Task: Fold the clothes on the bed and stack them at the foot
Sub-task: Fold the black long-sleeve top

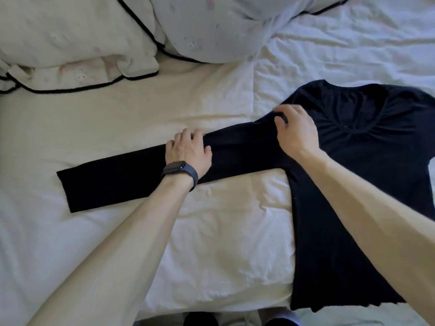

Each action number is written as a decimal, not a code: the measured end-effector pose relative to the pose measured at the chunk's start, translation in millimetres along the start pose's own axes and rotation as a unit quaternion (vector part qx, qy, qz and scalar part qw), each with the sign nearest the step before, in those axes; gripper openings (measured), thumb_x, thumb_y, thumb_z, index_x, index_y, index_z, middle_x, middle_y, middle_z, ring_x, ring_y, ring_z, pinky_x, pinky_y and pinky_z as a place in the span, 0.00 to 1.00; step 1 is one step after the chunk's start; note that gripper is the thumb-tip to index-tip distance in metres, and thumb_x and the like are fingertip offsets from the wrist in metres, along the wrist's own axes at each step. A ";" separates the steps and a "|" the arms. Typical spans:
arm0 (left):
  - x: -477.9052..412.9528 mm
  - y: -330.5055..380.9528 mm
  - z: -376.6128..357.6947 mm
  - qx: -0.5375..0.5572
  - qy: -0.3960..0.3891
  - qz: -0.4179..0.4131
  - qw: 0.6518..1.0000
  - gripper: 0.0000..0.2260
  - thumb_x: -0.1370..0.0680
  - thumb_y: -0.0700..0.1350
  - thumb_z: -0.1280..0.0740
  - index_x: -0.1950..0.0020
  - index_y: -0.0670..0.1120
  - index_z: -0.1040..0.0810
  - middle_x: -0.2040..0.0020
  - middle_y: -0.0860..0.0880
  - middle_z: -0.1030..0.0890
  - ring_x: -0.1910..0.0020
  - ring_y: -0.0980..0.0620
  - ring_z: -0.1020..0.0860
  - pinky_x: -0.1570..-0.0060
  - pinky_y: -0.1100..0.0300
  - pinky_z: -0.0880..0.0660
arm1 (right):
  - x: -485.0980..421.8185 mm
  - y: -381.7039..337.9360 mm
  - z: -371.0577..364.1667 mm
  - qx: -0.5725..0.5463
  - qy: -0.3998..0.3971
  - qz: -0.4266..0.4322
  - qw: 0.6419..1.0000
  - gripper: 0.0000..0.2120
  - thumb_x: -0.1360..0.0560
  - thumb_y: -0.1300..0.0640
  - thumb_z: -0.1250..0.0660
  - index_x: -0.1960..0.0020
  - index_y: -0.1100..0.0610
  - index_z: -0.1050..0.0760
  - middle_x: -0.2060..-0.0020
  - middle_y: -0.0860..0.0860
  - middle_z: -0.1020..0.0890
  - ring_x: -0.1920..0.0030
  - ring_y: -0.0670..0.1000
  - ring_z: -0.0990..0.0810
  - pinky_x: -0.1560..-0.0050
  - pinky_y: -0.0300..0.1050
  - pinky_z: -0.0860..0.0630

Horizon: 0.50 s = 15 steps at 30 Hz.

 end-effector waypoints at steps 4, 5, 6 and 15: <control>-8.8 -4.8 -6.7 -0.013 0.022 0.063 0.998 0.15 0.20 0.51 0.36 0.35 0.49 0.29 0.40 0.45 0.24 0.38 0.42 0.28 0.41 0.48 0.34 | -44.9 5.8 -3.5 0.092 -0.102 0.073 0.988 0.14 0.17 0.53 0.36 0.32 0.50 0.24 0.33 0.51 0.27 0.38 0.57 0.24 0.47 0.48 0.28; -11.1 -8.4 -6.7 -0.009 0.026 0.069 0.997 0.13 0.20 0.51 0.35 0.36 0.49 0.27 0.41 0.46 0.24 0.39 0.42 0.28 0.40 0.49 0.35 | -52.3 7.0 -4.8 0.120 -0.117 0.091 0.982 0.12 0.17 0.52 0.36 0.35 0.50 0.23 0.34 0.51 0.27 0.40 0.58 0.23 0.51 0.49 0.29; -12.9 -11.2 -5.9 -0.005 0.028 0.068 0.997 0.11 0.20 0.51 0.35 0.39 0.50 0.25 0.43 0.47 0.23 0.40 0.43 0.28 0.40 0.49 0.36 | -58.3 7.1 -4.4 0.135 -0.114 0.103 0.979 0.10 0.17 0.51 0.37 0.38 0.51 0.23 0.36 0.51 0.27 0.43 0.58 0.23 0.53 0.49 0.30; 2.3 -27.7 4.7 -0.037 0.123 0.086 0.988 0.21 0.23 0.39 0.36 0.30 0.44 0.28 0.34 0.40 0.26 0.35 0.37 0.29 0.35 0.42 0.36 | -56.1 2.6 -3.4 -0.004 -0.025 0.116 0.993 0.14 0.17 0.52 0.40 0.33 0.53 0.26 0.35 0.50 0.24 0.40 0.54 0.23 0.44 0.48 0.29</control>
Point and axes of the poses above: each hand's wrist, its own x-axis away from the middle knuckle, its own z-axis out of the back of the hand, y = z × x, the point moved 4 cm from there along -x, towards the middle knuckle
